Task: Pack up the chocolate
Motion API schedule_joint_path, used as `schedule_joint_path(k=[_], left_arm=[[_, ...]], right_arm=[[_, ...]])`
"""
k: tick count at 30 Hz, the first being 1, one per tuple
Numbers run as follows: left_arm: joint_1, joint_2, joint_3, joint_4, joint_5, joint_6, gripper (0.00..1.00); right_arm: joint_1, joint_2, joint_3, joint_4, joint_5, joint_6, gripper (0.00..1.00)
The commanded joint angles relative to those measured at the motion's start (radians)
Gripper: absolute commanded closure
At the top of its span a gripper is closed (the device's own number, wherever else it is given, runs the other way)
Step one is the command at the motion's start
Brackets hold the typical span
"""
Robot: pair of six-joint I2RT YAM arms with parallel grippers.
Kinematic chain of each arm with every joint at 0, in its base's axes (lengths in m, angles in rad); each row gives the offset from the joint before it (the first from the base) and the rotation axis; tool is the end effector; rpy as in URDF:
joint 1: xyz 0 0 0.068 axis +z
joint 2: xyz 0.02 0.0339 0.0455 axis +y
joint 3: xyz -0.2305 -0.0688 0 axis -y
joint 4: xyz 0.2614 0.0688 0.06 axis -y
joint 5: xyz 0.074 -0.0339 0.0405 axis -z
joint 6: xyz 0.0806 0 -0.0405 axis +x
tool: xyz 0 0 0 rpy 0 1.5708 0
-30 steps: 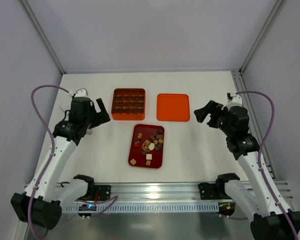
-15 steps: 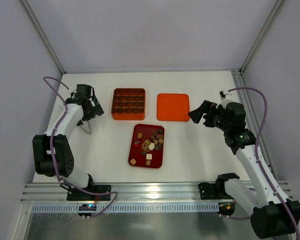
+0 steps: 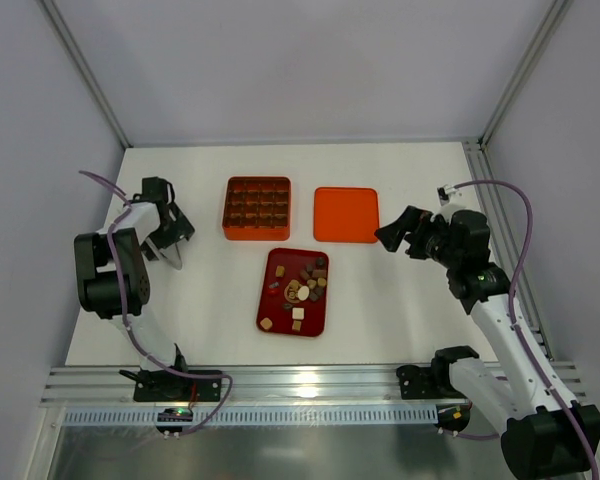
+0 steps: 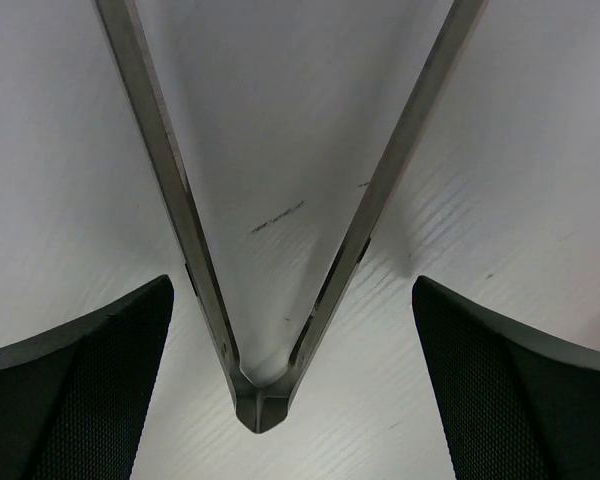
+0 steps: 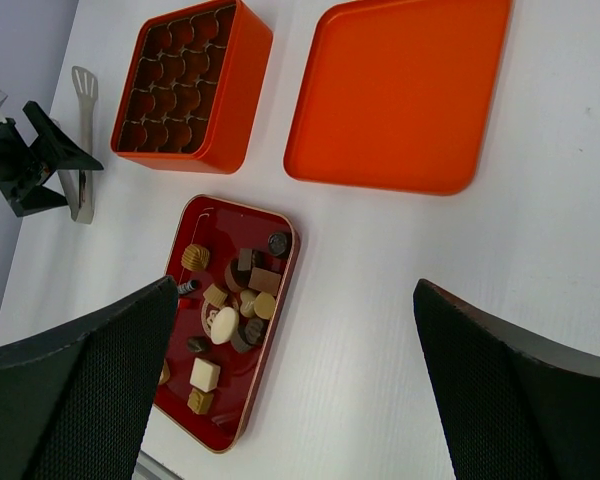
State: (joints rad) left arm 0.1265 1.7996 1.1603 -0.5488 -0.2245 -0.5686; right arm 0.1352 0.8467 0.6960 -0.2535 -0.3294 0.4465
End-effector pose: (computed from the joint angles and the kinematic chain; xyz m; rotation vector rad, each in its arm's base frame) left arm 0.3696 0.0651 0.0886 -0.9803 2.5322 0.1833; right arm 0.2669 0.0626 0.2471 0.0937 2.0175 0.6996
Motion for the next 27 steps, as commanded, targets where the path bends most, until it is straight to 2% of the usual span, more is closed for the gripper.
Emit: schedule_joint_path(k=[1, 5, 17, 23, 27], left_arm=[[0.015, 0.018, 0.044, 0.066, 0.001, -0.005, 0.0], [0.035, 0.046, 0.059, 0.066, -0.001, 0.002, 0.03], [0.056, 0.119, 0.108, 0.058, 0.007, 0.059, 0.18], [0.055, 0.15, 0.114, 0.053, 0.004, 0.065, 0.29], [0.053, 0.147, 0.111, 0.049, 0.028, 0.056, 0.43]], right_arm=[[0.003, 0.006, 0.008, 0.063, -0.023, -0.012, 0.0], [0.004, 0.014, 0.008, 0.066, -0.026, -0.008, 0.0], [0.003, 0.008, 0.008, 0.049, 0.0, -0.017, 0.0], [0.003, 0.017, 0.01, 0.049, 0.003, -0.017, 0.0], [0.006, 0.026, 0.013, 0.053, 0.001, -0.014, 0.0]])
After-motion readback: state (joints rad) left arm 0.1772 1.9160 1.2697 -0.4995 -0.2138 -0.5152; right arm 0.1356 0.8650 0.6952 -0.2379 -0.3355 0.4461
